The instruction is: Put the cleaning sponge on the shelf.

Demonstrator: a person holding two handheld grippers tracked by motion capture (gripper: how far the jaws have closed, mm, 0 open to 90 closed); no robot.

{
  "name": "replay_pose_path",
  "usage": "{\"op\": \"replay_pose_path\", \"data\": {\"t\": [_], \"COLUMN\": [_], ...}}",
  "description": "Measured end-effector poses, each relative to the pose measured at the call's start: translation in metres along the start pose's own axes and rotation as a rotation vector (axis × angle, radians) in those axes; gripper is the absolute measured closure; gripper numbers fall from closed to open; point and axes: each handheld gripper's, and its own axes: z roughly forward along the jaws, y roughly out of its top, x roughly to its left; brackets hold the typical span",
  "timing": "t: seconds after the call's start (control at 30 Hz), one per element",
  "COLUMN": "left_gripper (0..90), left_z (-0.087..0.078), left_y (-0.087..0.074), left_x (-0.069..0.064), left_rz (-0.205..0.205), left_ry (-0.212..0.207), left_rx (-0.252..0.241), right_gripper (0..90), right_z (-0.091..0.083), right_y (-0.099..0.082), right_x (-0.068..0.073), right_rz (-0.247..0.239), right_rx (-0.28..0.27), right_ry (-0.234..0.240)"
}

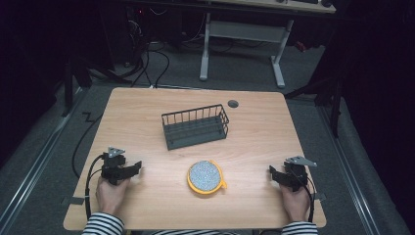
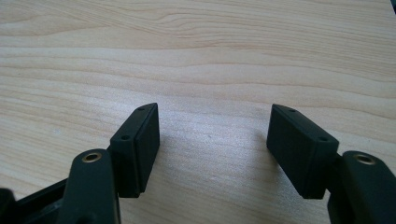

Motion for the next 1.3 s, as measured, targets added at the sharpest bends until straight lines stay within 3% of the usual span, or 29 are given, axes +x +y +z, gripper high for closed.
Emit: {"op": "replay_pose_path", "data": {"t": [0.13,0.4,0.6,0.9,1.0,1.03,1.3], "left_gripper": [33.6,35.7,36.0,37.9,38.8,38.8,39.0], "left_z": [-0.006,-0.011,-0.015,-0.024,-0.025,-0.024,-0.016], "left_y": [0.009,0.028,0.042,0.08,0.089,0.097,0.125], "left_x": [-0.003,-0.012,-0.017,-0.03,-0.033,-0.038,-0.05], "left_rz": [0.015,0.045,0.042,0.063,0.072,0.096,0.118], "left_ry": [-0.035,-0.054,-0.076,-0.119,-0.123,-0.104,-0.102], "left_rx": [0.006,-0.002,-0.029,-0.04,-0.044,-0.036,-0.026], "right_gripper": [34.8,35.2,35.2,35.3,35.3,35.3,35.0], "right_z": [0.0,0.0,0.0,0.0,0.0,0.0,0.0], "right_y": [0.0,0.0,0.0,0.0,0.0,0.0,0.0], "right_x": [0.0,0.0,0.0,-0.001,-0.001,-0.001,0.0], "right_rz": [0.0,0.002,-0.001,-0.003,-0.003,-0.003,-0.001], "right_rx": [0.0,0.001,0.0,0.0,-0.001,-0.001,0.001], "right_ry": [0.0,0.0,0.0,0.001,0.001,0.001,0.001]}}
